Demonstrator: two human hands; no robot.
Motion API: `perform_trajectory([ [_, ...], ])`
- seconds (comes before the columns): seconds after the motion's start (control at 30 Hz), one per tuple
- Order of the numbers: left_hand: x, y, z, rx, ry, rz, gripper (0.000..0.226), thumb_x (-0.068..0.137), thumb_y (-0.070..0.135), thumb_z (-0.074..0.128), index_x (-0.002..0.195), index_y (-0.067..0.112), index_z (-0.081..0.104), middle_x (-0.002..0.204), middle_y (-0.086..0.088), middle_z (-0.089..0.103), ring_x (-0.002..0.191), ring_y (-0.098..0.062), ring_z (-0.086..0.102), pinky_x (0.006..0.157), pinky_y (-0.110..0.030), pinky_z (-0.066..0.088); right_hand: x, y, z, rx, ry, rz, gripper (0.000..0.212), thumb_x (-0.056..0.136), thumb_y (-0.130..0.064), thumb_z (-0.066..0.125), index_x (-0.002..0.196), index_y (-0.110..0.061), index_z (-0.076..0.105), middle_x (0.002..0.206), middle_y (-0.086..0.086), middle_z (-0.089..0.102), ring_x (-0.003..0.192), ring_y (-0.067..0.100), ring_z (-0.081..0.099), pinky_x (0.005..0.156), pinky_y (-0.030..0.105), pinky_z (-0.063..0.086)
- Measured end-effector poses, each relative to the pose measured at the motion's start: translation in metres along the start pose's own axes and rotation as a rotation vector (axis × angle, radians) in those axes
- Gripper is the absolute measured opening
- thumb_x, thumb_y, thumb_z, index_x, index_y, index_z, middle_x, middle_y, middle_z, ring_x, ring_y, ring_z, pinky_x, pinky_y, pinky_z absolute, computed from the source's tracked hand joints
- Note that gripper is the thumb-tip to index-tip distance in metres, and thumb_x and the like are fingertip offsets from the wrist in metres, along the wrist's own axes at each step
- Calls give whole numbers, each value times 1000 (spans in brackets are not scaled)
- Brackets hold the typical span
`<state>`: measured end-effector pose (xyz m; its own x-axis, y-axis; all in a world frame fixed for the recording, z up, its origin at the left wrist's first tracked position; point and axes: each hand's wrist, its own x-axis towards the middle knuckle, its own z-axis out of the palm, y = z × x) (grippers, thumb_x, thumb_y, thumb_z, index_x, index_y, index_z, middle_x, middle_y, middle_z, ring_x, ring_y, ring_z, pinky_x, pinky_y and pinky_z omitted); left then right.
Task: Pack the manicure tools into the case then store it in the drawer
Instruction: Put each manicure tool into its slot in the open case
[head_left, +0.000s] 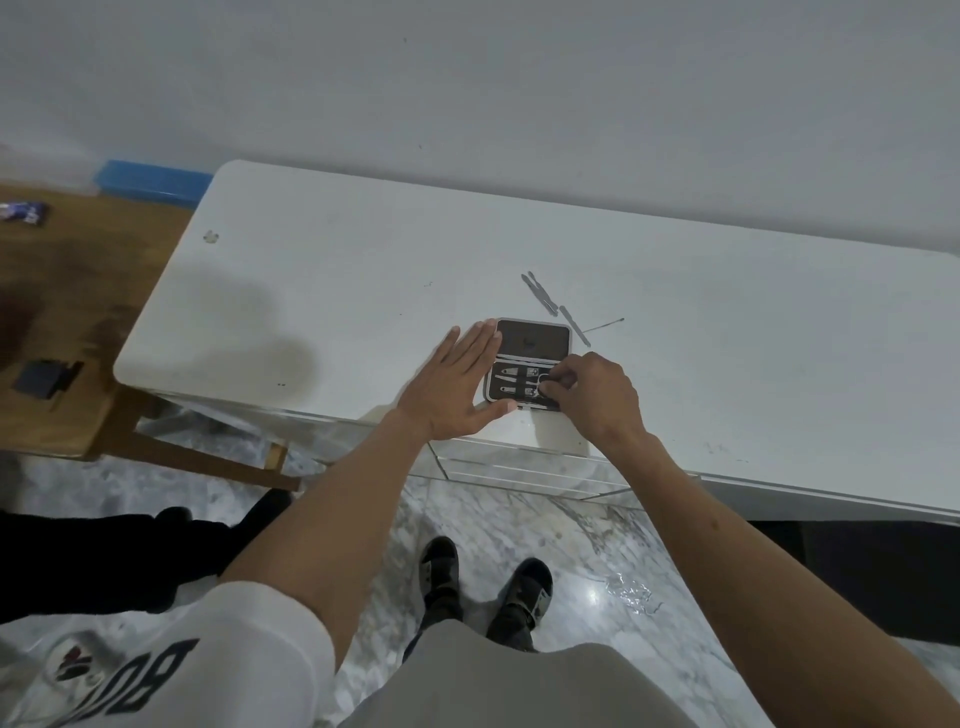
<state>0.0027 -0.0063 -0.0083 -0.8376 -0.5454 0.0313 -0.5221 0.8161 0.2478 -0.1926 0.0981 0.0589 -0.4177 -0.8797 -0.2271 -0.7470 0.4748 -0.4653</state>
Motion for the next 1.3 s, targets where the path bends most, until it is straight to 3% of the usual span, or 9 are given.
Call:
perform_trajectory([
  [0.2,0,-1,0,2,-10,3,96,96,72,27,160,2,10,169,-12,5,157,-22,2,127,-46,6,6,0,-14,79,-3,27,17,84,-40,67,93,-26,74,90,-8,72,80,10,59,70,27,49],
  [0.5,0,-2,3,-16,15,6,96,96,72,28,160,3,10,169,-12,6,157,-22,2,128,-43,2,54,4,-46,-5,65,110,18,85,-27,61,96,-22,74,98,1,73,91,26,66,78,34,55],
  [0.8,1,-3,3,-2,-12,-1,96,96,73,27,161,5,5,169,-10,1,157,-20,-3,128,-41,0,90,-10,-49,-182,-79,174,23,72,-25,69,88,-10,71,92,13,67,78,32,65,65,30,51],
  [0.97,1,-3,4,-8,-4,2,96,96,72,28,160,4,6,169,-11,2,157,-20,-2,128,-42,1,97,-21,-51,-280,-159,129,21,76,-15,69,86,-7,52,84,9,52,76,31,55,66,31,43],
  [1.2,2,-3,4,9,-11,-2,97,96,72,29,160,3,8,169,-11,3,157,-21,-1,127,-47,8,101,-15,-54,-297,-241,111,25,75,-24,70,82,-7,54,71,6,55,71,30,58,64,30,44],
  [1.3,2,-3,4,6,-13,-2,97,96,72,32,160,3,7,170,-11,2,157,-20,-2,127,-47,9,102,-9,-53,-245,-258,99,21,72,-24,68,84,-7,63,77,9,63,69,29,62,64,30,49],
])
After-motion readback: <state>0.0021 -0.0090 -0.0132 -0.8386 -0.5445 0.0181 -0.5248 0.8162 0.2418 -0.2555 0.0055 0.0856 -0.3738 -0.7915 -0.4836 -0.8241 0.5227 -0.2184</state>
